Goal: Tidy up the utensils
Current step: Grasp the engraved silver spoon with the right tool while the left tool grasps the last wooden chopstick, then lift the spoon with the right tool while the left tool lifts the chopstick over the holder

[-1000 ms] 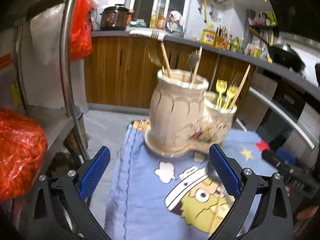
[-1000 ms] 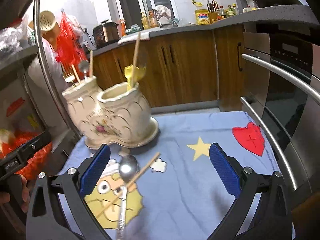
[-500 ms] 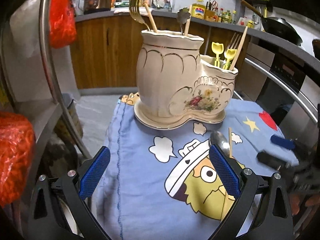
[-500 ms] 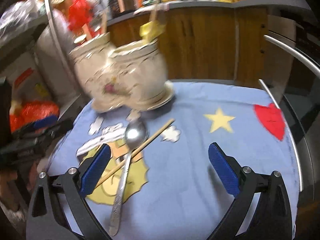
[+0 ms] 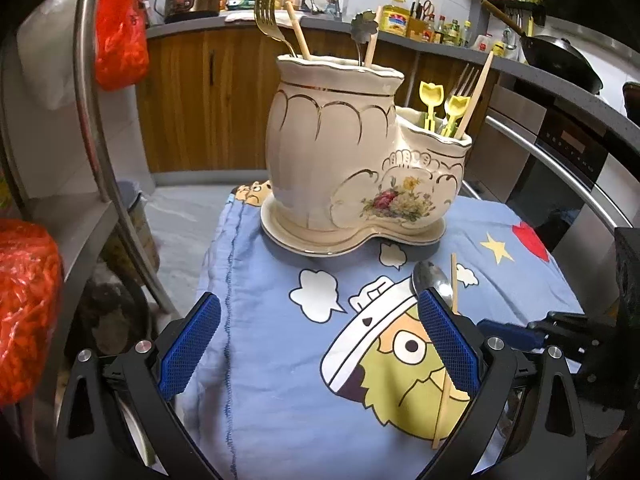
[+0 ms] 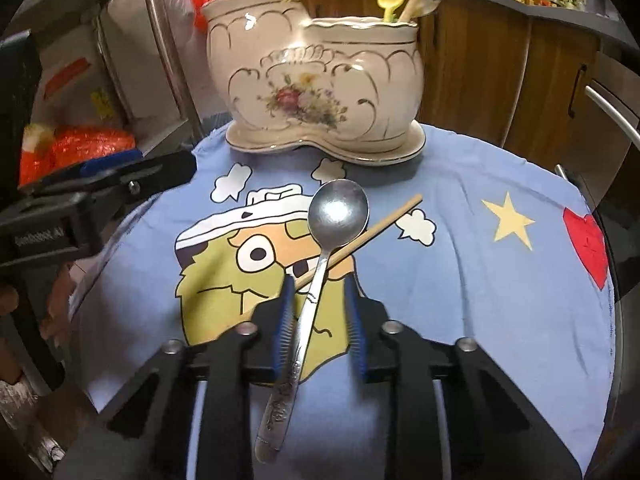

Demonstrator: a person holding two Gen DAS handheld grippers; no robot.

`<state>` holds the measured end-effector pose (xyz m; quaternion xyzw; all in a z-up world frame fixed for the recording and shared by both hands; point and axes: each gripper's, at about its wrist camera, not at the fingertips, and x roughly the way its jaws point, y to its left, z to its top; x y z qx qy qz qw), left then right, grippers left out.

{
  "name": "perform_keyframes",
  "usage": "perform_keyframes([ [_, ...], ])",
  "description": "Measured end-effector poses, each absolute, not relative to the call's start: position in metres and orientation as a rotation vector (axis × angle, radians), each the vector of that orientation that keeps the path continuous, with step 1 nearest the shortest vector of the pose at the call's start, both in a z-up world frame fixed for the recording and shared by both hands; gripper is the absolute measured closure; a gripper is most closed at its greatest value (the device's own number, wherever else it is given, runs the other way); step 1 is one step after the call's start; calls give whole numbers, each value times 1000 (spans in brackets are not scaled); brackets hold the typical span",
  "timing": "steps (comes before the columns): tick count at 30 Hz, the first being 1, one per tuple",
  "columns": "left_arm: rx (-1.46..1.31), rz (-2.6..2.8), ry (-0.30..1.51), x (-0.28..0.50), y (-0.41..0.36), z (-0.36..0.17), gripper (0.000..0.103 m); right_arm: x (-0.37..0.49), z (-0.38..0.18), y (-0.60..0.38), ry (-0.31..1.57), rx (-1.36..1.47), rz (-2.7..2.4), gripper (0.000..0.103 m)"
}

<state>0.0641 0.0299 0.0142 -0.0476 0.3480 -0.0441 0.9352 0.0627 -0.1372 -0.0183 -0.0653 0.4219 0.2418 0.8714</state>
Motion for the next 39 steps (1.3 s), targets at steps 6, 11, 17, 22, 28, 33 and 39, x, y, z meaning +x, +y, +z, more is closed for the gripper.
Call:
perform_keyframes([
  [6, -113, -99, 708, 62, 33, 16, 5, 62, -23, -128, 887, -188, 479, 87],
  [11, -116, -103, 710, 61, 35, 16, 5, 67, -25, -121, 883, -187, 469, 87],
  [17, -87, -128, 711, 58, 28, 16, 5, 73, -25, -128, 886, -123, 490, 97],
  [22, -77, -155, 720, 58, 20, 14, 6, 73, -15, -145, 864, -52, 497, 97],
  [28, -41, -224, 748, 61, -1, 10, 8, 74, 4, -176, 810, 33, 464, 97],
  [33, 43, -329, 813, 70, -39, -1, 28, 73, 13, -193, 783, 57, 442, 97],
  [39, 191, -375, 865, 86, -82, -7, 59, 76, 12, -202, 782, 82, 423, 97],
])
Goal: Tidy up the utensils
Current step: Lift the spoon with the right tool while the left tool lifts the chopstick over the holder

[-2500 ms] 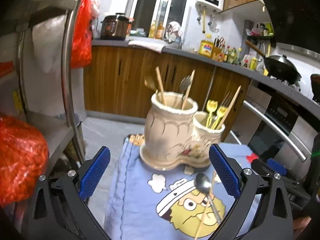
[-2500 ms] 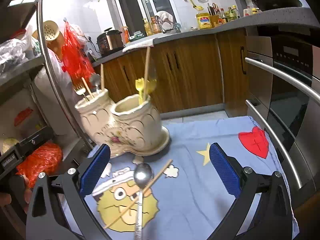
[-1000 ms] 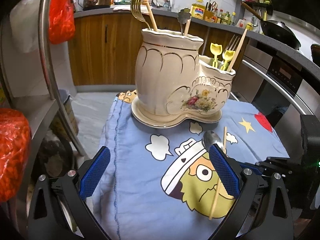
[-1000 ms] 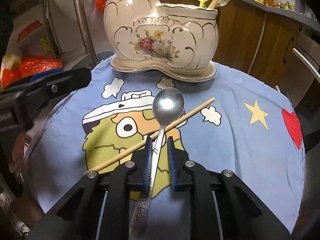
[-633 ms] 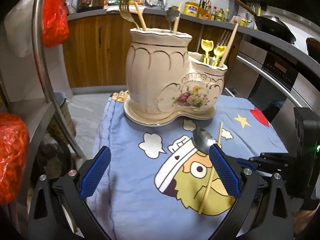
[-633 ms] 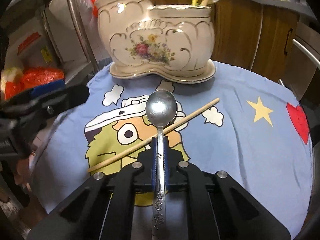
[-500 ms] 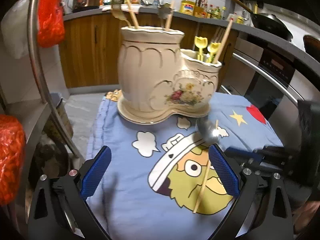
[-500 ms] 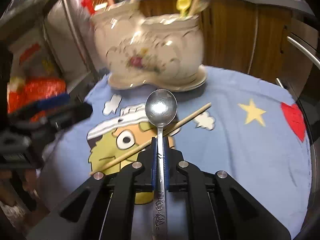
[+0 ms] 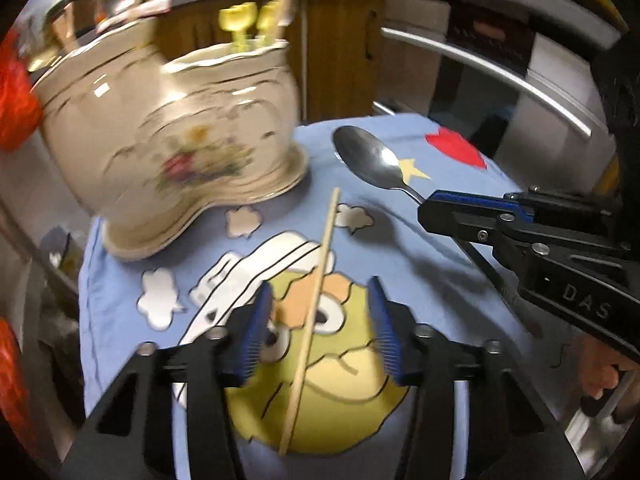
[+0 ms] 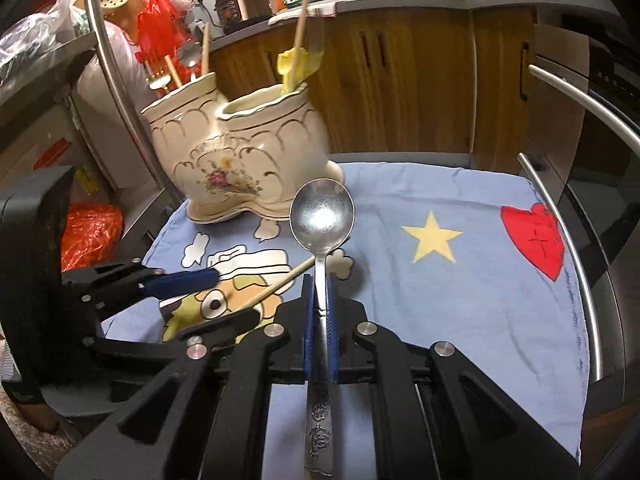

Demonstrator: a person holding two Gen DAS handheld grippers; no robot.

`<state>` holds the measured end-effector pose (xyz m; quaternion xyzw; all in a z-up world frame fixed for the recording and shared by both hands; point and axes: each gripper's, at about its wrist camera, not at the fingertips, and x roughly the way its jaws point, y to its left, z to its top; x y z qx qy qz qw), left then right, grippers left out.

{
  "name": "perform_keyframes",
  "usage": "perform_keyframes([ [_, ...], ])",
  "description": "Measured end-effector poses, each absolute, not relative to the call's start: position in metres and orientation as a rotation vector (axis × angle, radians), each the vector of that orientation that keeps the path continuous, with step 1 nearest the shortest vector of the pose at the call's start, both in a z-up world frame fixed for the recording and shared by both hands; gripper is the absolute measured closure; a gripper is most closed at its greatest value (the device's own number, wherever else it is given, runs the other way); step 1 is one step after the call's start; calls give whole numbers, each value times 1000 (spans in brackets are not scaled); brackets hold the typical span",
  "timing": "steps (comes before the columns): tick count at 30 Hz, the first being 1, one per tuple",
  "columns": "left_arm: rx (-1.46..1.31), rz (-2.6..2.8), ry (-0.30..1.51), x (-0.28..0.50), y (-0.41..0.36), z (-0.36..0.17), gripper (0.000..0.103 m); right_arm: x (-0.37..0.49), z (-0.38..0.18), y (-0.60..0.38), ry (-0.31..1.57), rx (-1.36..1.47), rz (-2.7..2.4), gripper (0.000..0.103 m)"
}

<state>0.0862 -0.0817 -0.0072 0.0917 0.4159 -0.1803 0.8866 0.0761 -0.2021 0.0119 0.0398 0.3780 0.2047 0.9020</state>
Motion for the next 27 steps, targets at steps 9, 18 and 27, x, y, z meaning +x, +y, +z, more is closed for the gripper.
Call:
perform_keyframes([
  [9, 267, -372, 938, 109, -101, -24, 85, 80, 9, -221, 776, 107, 406, 97],
  [18, 213, -387, 853, 96, -92, -16, 98, 79, 11, -229, 753, 131, 417, 97],
  [27, 162, -446, 727, 60, -74, 23, 98, 69, 25, -230, 692, 165, 443, 97],
])
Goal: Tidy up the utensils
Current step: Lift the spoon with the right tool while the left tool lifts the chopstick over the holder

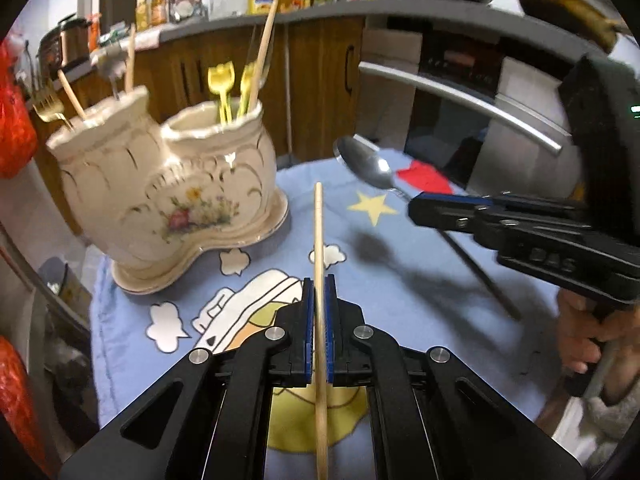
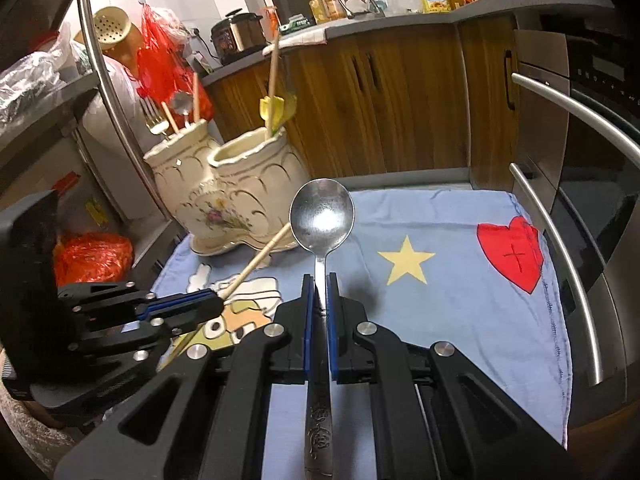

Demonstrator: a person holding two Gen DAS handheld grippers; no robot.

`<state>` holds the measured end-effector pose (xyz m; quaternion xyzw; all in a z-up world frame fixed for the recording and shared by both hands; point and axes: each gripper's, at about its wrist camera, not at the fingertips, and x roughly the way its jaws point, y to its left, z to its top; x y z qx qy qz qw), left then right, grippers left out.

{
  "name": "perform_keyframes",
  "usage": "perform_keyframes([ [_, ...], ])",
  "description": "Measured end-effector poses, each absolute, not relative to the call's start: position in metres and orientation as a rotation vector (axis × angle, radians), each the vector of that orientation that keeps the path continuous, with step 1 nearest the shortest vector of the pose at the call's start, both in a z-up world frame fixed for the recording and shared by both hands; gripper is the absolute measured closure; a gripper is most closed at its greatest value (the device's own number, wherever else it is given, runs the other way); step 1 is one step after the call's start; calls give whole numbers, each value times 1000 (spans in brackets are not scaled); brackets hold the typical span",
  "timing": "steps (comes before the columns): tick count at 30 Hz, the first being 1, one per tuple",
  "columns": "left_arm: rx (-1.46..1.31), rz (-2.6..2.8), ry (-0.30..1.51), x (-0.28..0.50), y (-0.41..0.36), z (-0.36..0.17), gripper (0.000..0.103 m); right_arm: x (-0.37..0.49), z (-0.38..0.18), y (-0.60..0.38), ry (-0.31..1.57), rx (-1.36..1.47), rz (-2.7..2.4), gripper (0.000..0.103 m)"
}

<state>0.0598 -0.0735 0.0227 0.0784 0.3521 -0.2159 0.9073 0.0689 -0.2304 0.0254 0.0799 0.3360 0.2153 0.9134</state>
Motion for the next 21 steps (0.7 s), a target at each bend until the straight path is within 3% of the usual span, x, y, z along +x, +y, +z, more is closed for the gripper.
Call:
perform_keyframes([
  [11, 6, -418, 475, 38, -7, 110, 98, 65, 64, -219, 567, 186, 475, 97],
  [21, -107, -316, 320, 101, 46, 160, 98, 115, 114, -180, 402, 198, 507, 97],
])
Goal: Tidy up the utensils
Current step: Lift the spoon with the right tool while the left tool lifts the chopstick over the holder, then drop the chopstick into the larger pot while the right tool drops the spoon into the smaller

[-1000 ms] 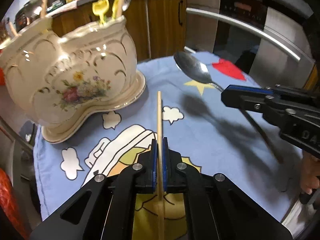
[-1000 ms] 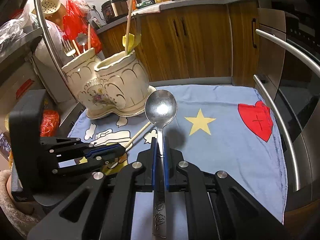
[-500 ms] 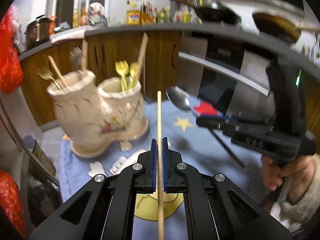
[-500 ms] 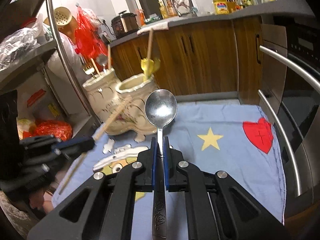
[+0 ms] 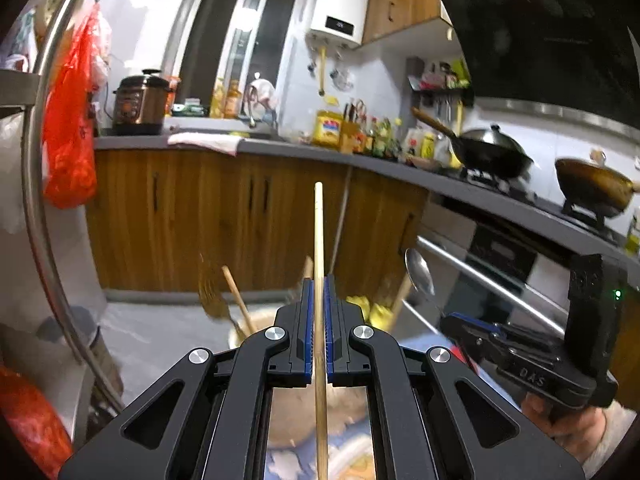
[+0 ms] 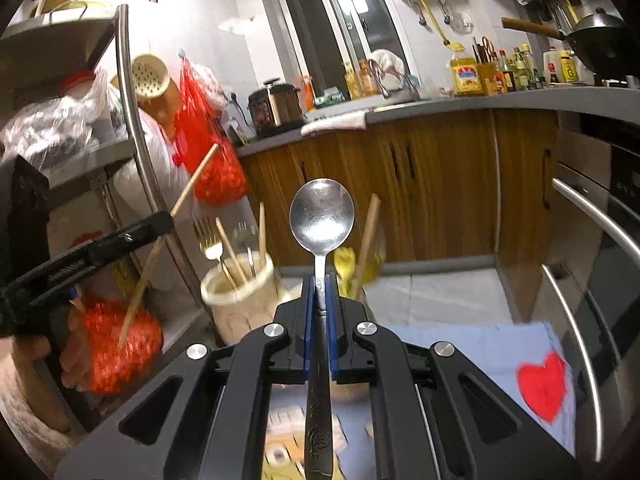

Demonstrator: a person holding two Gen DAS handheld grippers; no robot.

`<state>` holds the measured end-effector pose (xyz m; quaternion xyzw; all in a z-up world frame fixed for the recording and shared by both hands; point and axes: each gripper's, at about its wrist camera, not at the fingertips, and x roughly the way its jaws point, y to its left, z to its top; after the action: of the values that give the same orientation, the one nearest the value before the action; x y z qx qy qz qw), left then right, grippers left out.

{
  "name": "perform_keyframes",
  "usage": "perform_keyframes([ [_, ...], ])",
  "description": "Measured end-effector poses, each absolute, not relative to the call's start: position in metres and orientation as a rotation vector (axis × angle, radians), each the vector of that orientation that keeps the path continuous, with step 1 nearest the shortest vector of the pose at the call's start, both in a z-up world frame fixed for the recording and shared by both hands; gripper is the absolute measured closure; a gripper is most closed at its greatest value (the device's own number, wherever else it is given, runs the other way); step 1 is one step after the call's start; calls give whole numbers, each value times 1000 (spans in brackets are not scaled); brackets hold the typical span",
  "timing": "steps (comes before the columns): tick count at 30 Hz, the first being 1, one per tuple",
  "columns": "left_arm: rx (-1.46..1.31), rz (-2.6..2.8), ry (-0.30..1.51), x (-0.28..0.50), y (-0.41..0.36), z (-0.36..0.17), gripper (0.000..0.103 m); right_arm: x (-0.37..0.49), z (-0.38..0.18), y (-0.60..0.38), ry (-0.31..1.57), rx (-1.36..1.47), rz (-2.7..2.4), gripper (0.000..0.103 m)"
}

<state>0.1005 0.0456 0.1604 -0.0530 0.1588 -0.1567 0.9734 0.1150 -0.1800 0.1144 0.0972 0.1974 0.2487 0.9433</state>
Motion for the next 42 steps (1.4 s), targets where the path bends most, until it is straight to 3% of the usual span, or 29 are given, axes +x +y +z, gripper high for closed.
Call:
perform_keyframes([
  [7, -139, -301, 250, 147, 52, 165, 98, 164, 123, -155, 325, 225, 485, 97],
  [23, -128, -257, 109, 171, 52, 131, 98, 202, 100, -130, 212, 203, 477, 97],
  [42, -130, -312, 239, 153, 61, 109, 98, 177, 81, -127, 241, 104, 469, 97],
])
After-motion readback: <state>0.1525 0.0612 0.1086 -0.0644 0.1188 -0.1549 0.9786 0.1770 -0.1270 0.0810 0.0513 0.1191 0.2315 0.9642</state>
